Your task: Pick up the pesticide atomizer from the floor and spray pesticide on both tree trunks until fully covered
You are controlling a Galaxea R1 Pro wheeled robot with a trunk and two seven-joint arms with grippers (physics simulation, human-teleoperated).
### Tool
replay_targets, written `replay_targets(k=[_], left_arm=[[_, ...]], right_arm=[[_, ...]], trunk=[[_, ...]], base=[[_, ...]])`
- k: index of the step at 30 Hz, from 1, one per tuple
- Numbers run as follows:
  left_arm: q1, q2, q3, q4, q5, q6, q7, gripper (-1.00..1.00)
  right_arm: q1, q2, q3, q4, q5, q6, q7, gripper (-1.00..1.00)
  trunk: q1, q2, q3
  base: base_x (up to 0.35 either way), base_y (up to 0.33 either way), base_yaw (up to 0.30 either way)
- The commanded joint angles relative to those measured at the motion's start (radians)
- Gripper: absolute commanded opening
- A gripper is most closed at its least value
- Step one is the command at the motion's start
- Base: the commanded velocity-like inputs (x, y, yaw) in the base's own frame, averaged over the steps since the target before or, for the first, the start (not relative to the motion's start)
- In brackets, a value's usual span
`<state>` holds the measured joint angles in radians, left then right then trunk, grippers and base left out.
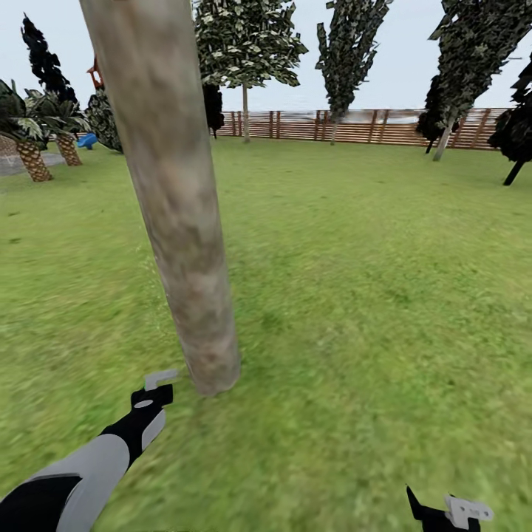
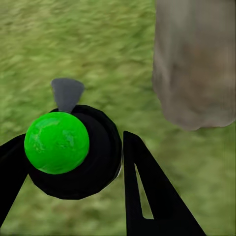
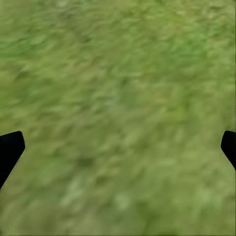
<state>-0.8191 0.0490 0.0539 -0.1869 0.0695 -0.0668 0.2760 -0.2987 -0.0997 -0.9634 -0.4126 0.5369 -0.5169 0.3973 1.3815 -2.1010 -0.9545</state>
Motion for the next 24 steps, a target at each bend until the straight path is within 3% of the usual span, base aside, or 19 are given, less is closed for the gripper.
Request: replay_targets(k=[1,9,11,15,19,24], left_arm=[[0.000,0.000,-0.001,0.000,0.000,-0.002,0.000,-1.00],[0.001,-0.004,-0.003,0.003,-0.001,-0.005,-0.010,-1.00],[0.002,-0.030,-0.011,0.002,-0.008,-0.008,-0.016,-1.00],[-0.010,-0.048,-0.030,-0.001,-0.011,0.006,-0.045,-1.00],[-0.012,-0.053,-0.033,-0.023,-0.018,0.134,-0.145,-1.00],[-0.007,-0.023,-0.034,-0.041,-0.034,0.170,-0.172,-1.00]], right_arm=[[0.000,0.000,0.000,0.000,0.000,0.000,0.000,1.00],[0.000,0.000,-0.001,0.000,0.000,0.000,0.000,1.00],[0.000,-0.001,-0.001,0.000,0.000,0.000,0.000,1.00],[0.000,-0.002,-0.001,0.000,0.000,0.000,0.000,1.00],[0.000,-0.002,-0.001,0.000,0.000,0.000,0.000,1.00],[0.000,-0.001,-0.001,0.002,0.000,0.000,0.000,1.00]], trunk=[[0.000,0.000,0.000],[0.000,0.000,0.000],[0.000,0.000,0.000],[0.000,0.000,0.000],[0.000,0.000,0.000],[0.000,0.000,0.000]], base=[[0.024,-0.020,0.277],[0.003,-0.003,0.193],[0.000,0.000,0.009],[0.000,0.000,0.001],[0.000,0.000,0.000],[0.000,0.000,-0.133]])
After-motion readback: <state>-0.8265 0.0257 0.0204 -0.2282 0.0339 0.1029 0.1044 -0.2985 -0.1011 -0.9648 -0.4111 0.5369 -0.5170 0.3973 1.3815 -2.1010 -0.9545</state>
